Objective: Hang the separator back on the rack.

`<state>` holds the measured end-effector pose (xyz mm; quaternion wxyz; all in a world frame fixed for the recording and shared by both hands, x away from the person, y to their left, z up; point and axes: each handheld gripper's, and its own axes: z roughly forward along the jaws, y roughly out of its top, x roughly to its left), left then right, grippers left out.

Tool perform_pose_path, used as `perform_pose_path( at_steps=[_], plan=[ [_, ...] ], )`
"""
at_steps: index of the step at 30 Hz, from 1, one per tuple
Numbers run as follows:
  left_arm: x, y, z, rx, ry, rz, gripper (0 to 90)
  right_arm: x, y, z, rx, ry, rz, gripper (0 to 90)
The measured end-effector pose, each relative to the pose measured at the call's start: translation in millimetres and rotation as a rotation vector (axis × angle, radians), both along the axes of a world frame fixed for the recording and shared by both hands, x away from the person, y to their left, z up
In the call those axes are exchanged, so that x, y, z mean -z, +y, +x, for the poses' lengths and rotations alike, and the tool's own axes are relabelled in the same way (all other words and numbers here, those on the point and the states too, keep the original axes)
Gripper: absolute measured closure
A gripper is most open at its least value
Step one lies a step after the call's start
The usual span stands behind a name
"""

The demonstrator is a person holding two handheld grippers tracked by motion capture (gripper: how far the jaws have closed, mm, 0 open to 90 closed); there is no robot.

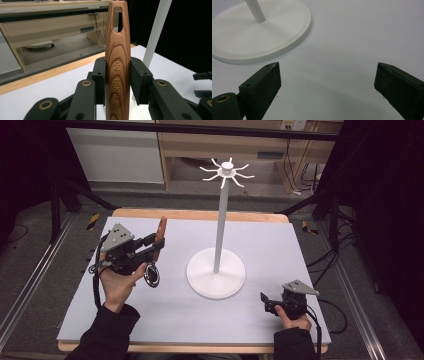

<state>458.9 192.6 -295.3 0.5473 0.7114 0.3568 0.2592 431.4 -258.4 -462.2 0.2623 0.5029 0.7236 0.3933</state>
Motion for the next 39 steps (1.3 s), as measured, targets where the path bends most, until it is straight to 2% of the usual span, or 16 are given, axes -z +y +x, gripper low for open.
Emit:
perform_pose_path(
  at_steps=[9, 10, 16, 18, 30, 39],
  plan=[
    [-25.9, -6.1, -0.8, 0.008, -0.045, -0.011, 67.7, -0.2, 0.3, -0.1, 0.0, 0.001, -0.002, 7.6],
    [-32.0, -9.5, -1.3, 0.018, -0.053, -0.018, 67.8, -0.2, 0.3, -0.2, 0.001, 0.002, -0.002, 7.6],
    [-46.1, -19.7, -3.7, 0.035, -0.08, -0.013, 67.7, -0.2, 0.3, -0.6, 0.002, 0.003, 0.002, 7.6],
    [-52.2, -24.3, -5.0, 0.045, -0.092, -0.024, 67.7, -0.1, 0.2, -0.4, 0.0, 0.003, -0.001, 7.6],
    [-63.8, -32.2, -5.4, 0.066, -0.105, -0.03, 67.7, 0.0, 0.4, -0.6, 0.0, 0.005, 0.002, 7.6],
    [-72.9, -33.0, -1.5, 0.092, -0.109, -0.058, 67.7, 0.2, 0.2, -0.3, 0.0, 0.006, 0.006, 7.6]
  ],
)
